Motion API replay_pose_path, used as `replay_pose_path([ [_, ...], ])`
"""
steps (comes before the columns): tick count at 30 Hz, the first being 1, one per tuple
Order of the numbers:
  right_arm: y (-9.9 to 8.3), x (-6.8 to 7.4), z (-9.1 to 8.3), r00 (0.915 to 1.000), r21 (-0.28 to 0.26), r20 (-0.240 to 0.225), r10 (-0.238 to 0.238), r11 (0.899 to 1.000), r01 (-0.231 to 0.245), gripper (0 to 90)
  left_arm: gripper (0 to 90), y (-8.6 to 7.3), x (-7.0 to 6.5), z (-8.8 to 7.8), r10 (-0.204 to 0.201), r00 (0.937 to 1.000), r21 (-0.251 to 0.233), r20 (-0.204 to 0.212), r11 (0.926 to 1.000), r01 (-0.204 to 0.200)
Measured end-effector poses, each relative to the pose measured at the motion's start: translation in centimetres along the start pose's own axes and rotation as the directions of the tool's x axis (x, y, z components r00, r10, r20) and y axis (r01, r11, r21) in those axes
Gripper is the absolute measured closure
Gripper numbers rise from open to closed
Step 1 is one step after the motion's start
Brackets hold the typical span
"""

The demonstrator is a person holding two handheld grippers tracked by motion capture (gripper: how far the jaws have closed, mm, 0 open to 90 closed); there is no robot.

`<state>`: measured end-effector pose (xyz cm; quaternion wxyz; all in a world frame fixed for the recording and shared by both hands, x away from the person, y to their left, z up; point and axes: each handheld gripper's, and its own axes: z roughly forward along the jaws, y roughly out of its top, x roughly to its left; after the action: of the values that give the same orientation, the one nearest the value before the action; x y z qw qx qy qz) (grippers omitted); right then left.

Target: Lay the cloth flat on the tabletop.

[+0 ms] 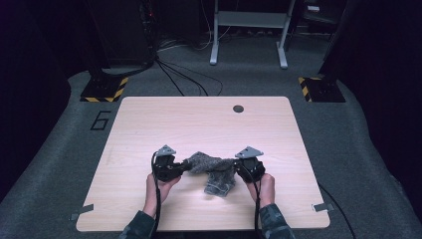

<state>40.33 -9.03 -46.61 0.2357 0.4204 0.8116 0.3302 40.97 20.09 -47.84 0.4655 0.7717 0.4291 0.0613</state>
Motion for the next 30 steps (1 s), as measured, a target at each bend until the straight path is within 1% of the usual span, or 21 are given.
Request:
replay_pose_path([
  [1,0.0,-0.2,0.7,1.0,0.012,-0.004,0.005,1.0,-0.005,87.8,87.5,0.0,-0.1,-0.1,-0.001,1.0,0.0,-0.002,1.0,0.001],
  [4,0.0,-0.4,0.8,0.9997,0.014,-0.01,0.022,1.0,-0.022,86.2,87.4,0.0,-0.1,-0.4,-0.001,1.0,-0.009,-0.003,1.0,0.001],
  [6,0.0,-0.3,-0.2,0.9988,0.001,-0.009,0.048,0.999,-0.048,79.0,87.1,0.0,-0.1,-0.8,-0.003,1.0,-0.01,-0.006,0.9999,0.003],
  [8,0.1,-0.4,-1.1,0.9971,-0.017,-0.026,0.071,0.997,-0.072,69.4,85.5,-0.1,0.1,-1.1,-0.01,0.9999,-0.012,-0.003,0.9999,0.01],
  [9,0.0,-0.5,-1.7,0.9951,-0.029,-0.052,0.084,0.996,-0.085,65.2,80.7,-0.1,0.1,-1.1,-0.016,0.9999,-0.008,-0.005,0.9998,0.016],
  [10,-0.4,-0.6,-2.4,0.9907,-0.037,-0.084,0.106,0.993,-0.11,52.1,70.1,-0.2,0.1,-1.2,-0.02,0.9998,0.0,-0.005,0.9998,0.02],
  [11,-0.6,-0.4,-2.7,0.9879,-0.032,-0.089,0.127,0.991,-0.13,51.1,63.3,-0.2,0.1,-1.2,-0.02,0.9998,0.0,-0.005,0.9998,0.02],
  [12,-0.6,-0.4,-2.7,0.9879,-0.032,-0.089,0.127,0.991,-0.13,51.1,63.3,-0.2,0.0,-1.2,-0.024,0.9997,0.003,-0.009,0.9997,0.024],
  [13,-1.0,-0.3,-2.9,0.9851,-0.026,-0.103,0.138,0.99,-0.142,48.9,57.1,-0.3,-0.1,-1.3,-0.017,0.9998,0.01,-0.001,0.9998,0.017],
  [14,-1.4,0.0,-3.1,0.9813,-0.015,-0.116,0.154,0.988,-0.157,43.2,54.5,-0.4,-0.2,-1.4,-0.015,0.9999,0.013,0.008,0.9998,0.015],
  [15,-1.9,0.4,-3.3,0.9802,-0.005,-0.117,0.16,0.987,-0.162,41.9,44.3,-0.5,-0.6,-1.5,0.002,0.9998,0.02,-0.021,0.9998,-0.002],
  [16,-1.9,0.4,-3.3,0.9802,-0.005,-0.117,0.16,0.987,-0.162,41.9,41.0,-0.5,-0.6,-1.5,0.002,0.9998,0.02,-0.021,0.9998,-0.002],
  [17,-2.3,0.6,-3.4,0.98,0.0,-0.118,0.16,0.987,-0.161,40.4,41.0,-0.6,-0.8,-1.7,0.015,0.9998,0.019,-0.013,0.9997,-0.015],
  [19,-3.2,1.1,-3.7,0.9731,-0.012,-0.12,0.196,0.98,-0.199,38.9,32.6,-0.8,-1.1,-1.9,0.022,0.9997,0.016,-0.014,0.9996,-0.022],
  [22,-3.5,1.5,-3.7,0.9715,-0.008,-0.119,0.205,0.978,-0.207,38.6,30.6,-1.1,-1.6,-1.8,0.029,0.9995,0.022,0.009,0.9993,-0.029],
  [23,-3.6,1.7,-3.6,0.9691,-0.005,-0.122,0.215,0.976,-0.217,38.6,29.7,-1.2,-2.0,-1.5,0.041,0.9991,0.033,0.013,0.9986,-0.041],
  [24,-3.6,1.9,-3.5,0.9688,-0.001,-0.126,0.213,0.977,-0.215,39.3,29.7,-1.3,-2.2,-1.3,0.056,0.9984,0.038,0.009,0.9977,-0.056],
  [26,-3.7,2.3,-3.2,0.9696,0.009,-0.124,0.211,0.977,-0.211,40.6,30.1,-1.4,-2.8,-0.7,0.081,0.9965,0.061,0.022,0.9948,-0.082],
  [27,-3.7,2.3,-3.2,0.9696,0.009,-0.124,0.211,0.977,-0.211,40.6,30.1,-1.5,-3.1,-0.4,0.1,0.9946,0.072,0.027,0.9922,-0.102],
  [28,-3.7,2.4,-3.1,0.9711,0.015,-0.119,0.207,0.978,-0.206,40.8,31.1,-1.7,-3.4,-0.1,0.135,0.9907,0.088,0.02,0.9868,-0.136],
  [30,-3.7,2.5,-2.9,0.9739,0.024,-0.115,0.196,0.981,-0.195,41.1,32.2,-1.9,-3.9,0.5,0.165,0.9862,0.104,-0.002,0.981,-0.164],
])
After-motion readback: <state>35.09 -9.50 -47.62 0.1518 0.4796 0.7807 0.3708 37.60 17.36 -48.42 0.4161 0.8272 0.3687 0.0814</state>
